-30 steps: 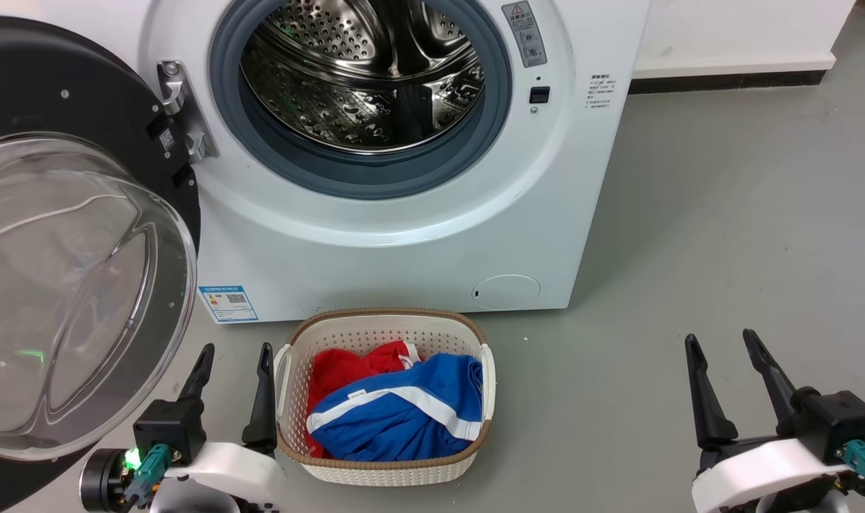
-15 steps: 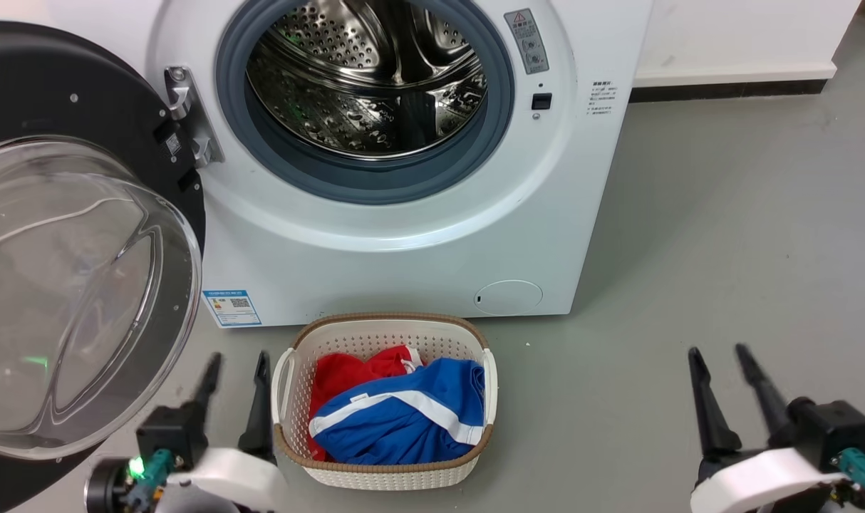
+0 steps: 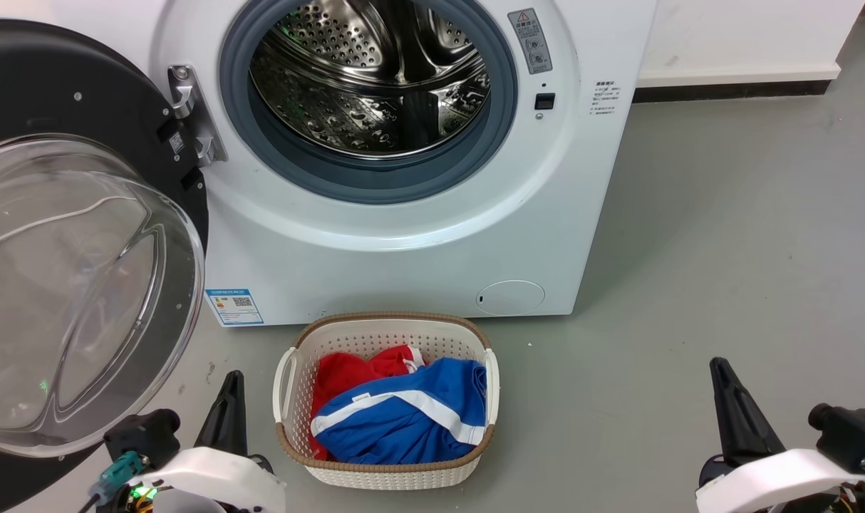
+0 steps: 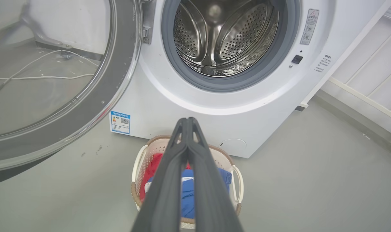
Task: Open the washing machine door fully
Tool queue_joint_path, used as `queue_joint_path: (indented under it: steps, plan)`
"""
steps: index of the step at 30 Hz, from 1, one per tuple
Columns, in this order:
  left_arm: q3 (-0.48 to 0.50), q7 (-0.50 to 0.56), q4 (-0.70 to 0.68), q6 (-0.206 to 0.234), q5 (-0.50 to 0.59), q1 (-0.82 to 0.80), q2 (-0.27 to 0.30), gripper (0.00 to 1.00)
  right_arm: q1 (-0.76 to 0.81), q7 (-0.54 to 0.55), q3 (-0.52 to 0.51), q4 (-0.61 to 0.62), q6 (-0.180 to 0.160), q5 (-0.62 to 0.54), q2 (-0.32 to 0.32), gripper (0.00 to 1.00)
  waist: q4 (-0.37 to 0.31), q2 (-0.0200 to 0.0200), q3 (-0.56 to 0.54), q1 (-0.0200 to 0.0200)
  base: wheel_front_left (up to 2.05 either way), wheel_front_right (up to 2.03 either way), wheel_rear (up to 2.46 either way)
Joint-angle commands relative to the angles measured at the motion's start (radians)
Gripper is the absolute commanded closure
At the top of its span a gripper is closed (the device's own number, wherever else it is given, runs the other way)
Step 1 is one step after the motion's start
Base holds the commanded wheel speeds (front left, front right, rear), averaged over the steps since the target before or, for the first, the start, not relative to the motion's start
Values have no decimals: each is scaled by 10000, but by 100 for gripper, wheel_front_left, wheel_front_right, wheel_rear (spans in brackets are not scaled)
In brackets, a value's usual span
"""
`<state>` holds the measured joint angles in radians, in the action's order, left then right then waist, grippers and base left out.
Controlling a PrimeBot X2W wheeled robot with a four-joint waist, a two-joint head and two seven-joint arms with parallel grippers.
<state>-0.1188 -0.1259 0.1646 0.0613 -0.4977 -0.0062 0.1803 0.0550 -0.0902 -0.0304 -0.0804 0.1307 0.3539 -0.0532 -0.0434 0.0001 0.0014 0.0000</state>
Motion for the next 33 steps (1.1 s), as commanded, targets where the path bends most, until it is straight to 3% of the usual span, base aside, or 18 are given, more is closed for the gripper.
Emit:
queue_joint_path:
  steps: [1,33]
  plan:
    - [153,75,-102,-106,-491,-322,0,100,-352,56,-18,61,0,600,-87,100,8,-1,1,0,0,0,0]
    - [1017,985,238,-829,-4695,-642,-511,100,-887,690,-154,-593,0,5485,-192,100,128,-1,5,0,0,0,0]
